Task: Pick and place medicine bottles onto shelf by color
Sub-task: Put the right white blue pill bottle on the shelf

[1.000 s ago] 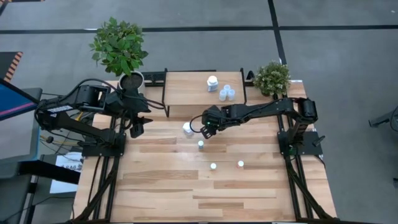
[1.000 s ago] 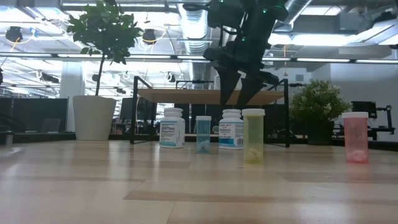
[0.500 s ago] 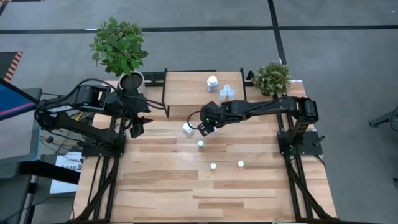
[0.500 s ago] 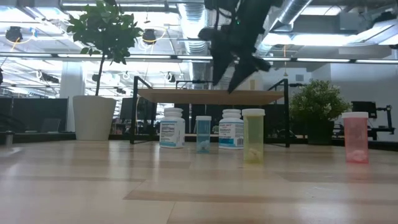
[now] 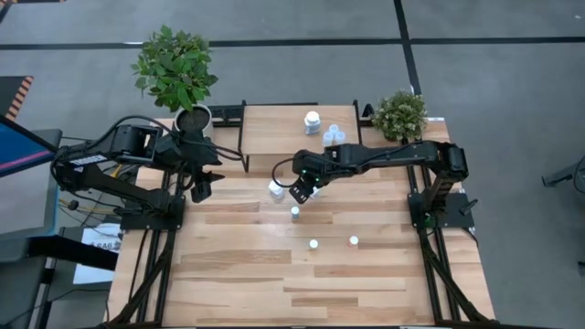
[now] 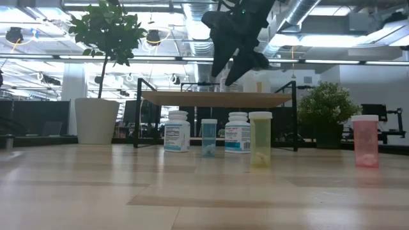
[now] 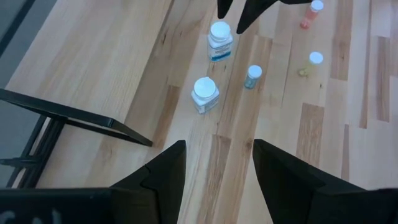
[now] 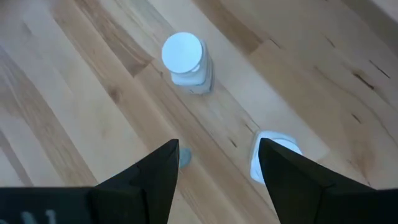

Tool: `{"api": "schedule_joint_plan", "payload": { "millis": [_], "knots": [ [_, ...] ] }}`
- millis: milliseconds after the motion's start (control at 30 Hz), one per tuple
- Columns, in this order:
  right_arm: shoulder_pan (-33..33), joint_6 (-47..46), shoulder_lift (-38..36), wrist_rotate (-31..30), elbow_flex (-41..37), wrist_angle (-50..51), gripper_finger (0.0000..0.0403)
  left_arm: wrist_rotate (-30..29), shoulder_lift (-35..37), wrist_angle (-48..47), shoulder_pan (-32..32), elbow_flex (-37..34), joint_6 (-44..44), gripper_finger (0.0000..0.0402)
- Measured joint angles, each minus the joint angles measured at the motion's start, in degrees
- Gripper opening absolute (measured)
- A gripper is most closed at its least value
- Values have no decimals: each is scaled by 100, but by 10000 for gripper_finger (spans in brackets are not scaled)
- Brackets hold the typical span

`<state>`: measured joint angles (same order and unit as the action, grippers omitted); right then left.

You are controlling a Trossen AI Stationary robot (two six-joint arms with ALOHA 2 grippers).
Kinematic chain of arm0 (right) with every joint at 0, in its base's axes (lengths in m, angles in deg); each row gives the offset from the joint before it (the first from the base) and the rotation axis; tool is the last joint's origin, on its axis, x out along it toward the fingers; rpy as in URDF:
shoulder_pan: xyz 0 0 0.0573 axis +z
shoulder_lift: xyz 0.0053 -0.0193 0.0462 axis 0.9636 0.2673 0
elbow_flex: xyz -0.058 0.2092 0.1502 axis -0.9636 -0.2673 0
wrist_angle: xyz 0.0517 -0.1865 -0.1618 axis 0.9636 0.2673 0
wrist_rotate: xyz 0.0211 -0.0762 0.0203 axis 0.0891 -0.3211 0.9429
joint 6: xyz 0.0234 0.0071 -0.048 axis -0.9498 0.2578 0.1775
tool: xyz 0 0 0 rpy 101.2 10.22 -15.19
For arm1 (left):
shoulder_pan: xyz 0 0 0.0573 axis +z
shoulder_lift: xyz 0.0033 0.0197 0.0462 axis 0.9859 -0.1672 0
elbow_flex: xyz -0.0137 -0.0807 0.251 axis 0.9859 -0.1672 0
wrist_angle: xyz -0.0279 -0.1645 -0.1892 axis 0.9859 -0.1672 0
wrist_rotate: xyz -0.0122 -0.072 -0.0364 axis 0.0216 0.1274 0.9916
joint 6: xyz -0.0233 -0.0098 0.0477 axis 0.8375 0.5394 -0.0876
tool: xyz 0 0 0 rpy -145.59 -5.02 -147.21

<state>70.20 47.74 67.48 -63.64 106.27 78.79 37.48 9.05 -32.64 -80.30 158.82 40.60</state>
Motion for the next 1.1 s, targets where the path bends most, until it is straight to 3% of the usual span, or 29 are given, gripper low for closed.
{"api": "schedule_joint_plan", "payload": {
  "millis": [233,467,700,1100],
  "knots": [
    [-44,-192,2,286,0,-7,244,0,0,-6,0,0,46,174],
    [-76,459,2,295,0,-44,244,1,0,-20,-4,1,224,174],
    [-76,173,5,155,0,298,250,2,0,-20,-2,1,258,174],
    [-94,-386,40,-241,-2,606,338,2,0,-20,2,1,264,174]
  ]
}}
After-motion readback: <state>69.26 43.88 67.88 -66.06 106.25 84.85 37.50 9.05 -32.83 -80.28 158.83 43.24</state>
